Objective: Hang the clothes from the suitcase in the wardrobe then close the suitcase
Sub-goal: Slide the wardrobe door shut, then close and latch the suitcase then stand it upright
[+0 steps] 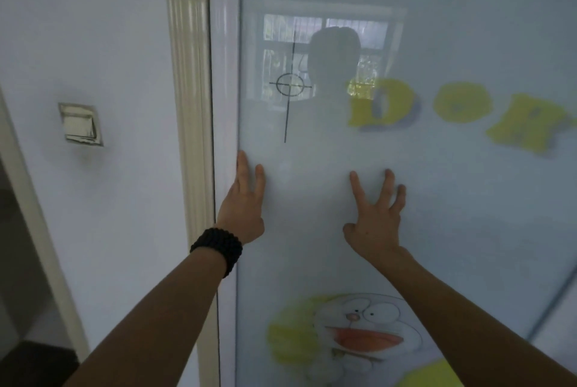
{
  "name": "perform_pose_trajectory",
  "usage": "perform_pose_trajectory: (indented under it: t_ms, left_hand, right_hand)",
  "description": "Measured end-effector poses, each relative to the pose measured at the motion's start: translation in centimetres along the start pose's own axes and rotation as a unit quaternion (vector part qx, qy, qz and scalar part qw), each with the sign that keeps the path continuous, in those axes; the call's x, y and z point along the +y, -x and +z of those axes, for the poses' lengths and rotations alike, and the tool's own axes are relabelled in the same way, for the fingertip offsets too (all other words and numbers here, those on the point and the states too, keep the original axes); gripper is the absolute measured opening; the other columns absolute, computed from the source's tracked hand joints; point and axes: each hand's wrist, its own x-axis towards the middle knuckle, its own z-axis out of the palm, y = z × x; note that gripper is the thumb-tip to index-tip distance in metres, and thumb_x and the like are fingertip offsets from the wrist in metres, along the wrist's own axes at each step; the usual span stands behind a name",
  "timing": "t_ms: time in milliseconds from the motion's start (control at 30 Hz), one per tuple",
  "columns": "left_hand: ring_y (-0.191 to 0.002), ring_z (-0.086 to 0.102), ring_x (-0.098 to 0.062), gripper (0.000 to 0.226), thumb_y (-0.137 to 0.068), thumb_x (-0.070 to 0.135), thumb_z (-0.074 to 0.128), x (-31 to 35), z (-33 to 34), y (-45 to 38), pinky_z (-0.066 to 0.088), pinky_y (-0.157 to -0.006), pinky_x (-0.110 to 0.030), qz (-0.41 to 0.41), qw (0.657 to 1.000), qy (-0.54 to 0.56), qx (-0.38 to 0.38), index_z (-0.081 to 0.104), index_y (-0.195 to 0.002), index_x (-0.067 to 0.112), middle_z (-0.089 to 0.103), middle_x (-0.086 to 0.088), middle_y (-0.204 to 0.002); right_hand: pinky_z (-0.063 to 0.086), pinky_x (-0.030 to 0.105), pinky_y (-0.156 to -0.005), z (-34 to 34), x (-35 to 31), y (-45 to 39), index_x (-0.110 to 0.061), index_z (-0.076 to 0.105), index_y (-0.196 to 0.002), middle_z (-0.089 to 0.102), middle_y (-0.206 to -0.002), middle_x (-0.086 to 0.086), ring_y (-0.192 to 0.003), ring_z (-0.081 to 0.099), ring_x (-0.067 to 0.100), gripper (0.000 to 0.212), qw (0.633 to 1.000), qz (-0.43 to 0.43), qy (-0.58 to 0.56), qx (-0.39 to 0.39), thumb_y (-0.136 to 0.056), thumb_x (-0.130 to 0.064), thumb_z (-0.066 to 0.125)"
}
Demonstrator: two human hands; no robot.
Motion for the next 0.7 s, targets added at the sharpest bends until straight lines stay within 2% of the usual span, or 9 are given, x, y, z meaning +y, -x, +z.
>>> perform_pose_trajectory:
  t_ms: [100, 167, 300, 400, 467, 533, 600, 700]
  left_hand:
    - [-0.139, 0.03, -0.037, 0.102, -0.077, 0.009, 0.056, -0.5, -0.4, 0.3, 0.047, -0.088, -0.025, 0.005, 1.0, -0.008, -0.015, -0.013, -0.152, 0.009, -0.044, -0.021, -0.147]
    - [-0.137, 0.033, -0.037, 0.103, -0.075, 0.009, 0.057, -0.5, -0.5, 0.2, 0.047, -0.084, -0.025, 0.005, 1.0, -0.009, -0.021, -0.012, -0.152, 0.009, -0.044, -0.022, -0.146]
    - [-0.134, 0.037, -0.039, 0.106, -0.074, 0.01, 0.059, -0.2, -0.8, -0.1, 0.046, -0.079, -0.024, -0.002, 0.999, 0.001, -0.041, -0.013, -0.152, 0.009, -0.045, -0.021, -0.146]
    - [-0.116, 0.051, -0.034, 0.104, -0.076, 0.009, 0.059, -0.4, -1.8, -0.1, 0.045, -0.071, -0.025, -0.012, 0.997, 0.042, -0.065, -0.01, -0.153, 0.014, -0.043, -0.01, -0.149]
    - [-0.105, 0.057, -0.031, 0.094, -0.078, 0.006, 0.055, -0.7, -3.0, 0.2, 0.046, -0.069, -0.028, -0.013, 0.996, 0.064, -0.068, 0.001, -0.154, 0.015, -0.032, -0.004, -0.156]
    - [-0.121, 0.051, -0.029, 0.084, -0.082, 0.003, 0.05, -1.6, -4.2, 1.2, 0.05, -0.081, -0.033, 0.003, 0.995, 0.067, -0.067, 0.009, -0.154, 0.012, -0.014, -0.002, -0.162]
    - [-0.14, 0.033, -0.027, 0.077, -0.081, 0.0, 0.048, -3.2, -5.1, 3.5, 0.046, -0.098, -0.04, -0.007, 0.998, 0.045, -0.05, 0.019, -0.152, 0.01, 0.007, -0.006, -0.162]
    - [-0.136, 0.036, -0.032, 0.071, -0.08, 0.004, 0.052, -6.8, -6.9, 8.5, 0.045, -0.093, -0.046, -0.057, 0.997, -0.047, -0.021, 0.033, -0.148, 0.011, 0.029, -0.012, -0.155]
  right_hand:
    - [0.034, 0.055, -0.104, 0.2, -0.1, 0.1, -0.046, -0.004, -0.149, -0.021, -0.156, 0.016, -0.14, -0.009, 0.051, 0.106, 1.0, -0.004, 0.006, -0.004, -0.07, -0.027, 0.064]
    - [0.031, 0.054, -0.107, 0.0, 0.0, 0.0, -0.047, -0.006, -0.149, -0.024, -0.155, 0.015, -0.14, -0.011, 0.051, 0.106, 1.0, -0.003, 0.007, -0.013, -0.071, -0.027, 0.063]
    - [0.036, 0.053, -0.103, -0.4, 0.0, -0.1, -0.048, -0.009, -0.147, -0.027, -0.153, 0.012, -0.139, -0.014, 0.051, 0.105, 1.0, 0.002, -0.003, -0.026, -0.073, -0.027, 0.062]
    - [0.043, 0.053, -0.097, -0.8, -0.2, 0.1, -0.048, -0.013, -0.146, -0.034, -0.152, 0.01, -0.139, -0.019, 0.05, 0.107, 0.999, 0.008, -0.018, -0.049, -0.075, -0.028, 0.064]
    - [0.043, 0.056, -0.098, -1.2, -0.9, 0.3, -0.045, -0.015, -0.147, -0.038, -0.151, 0.01, -0.141, -0.018, 0.049, 0.108, 0.996, 0.037, -0.029, -0.081, -0.077, -0.031, 0.066]
    - [0.035, 0.057, -0.103, -1.7, -2.6, 0.3, -0.036, -0.006, -0.15, -0.033, -0.153, 0.015, -0.142, -0.009, 0.048, 0.102, 0.993, 0.055, -0.048, -0.091, -0.078, -0.031, 0.065]
    - [0.026, 0.055, -0.108, -2.1, -5.1, 0.2, -0.026, 0.01, -0.151, -0.016, -0.157, 0.018, -0.143, 0.001, 0.044, 0.09, 0.995, -0.007, -0.06, -0.076, -0.078, -0.029, 0.063]
    - [0.019, 0.053, -0.11, -1.7, -9.6, 1.0, -0.021, 0.023, -0.148, 0.007, -0.157, 0.017, -0.141, 0.012, 0.038, 0.077, 0.98, -0.126, -0.118, -0.103, -0.08, -0.026, 0.059]
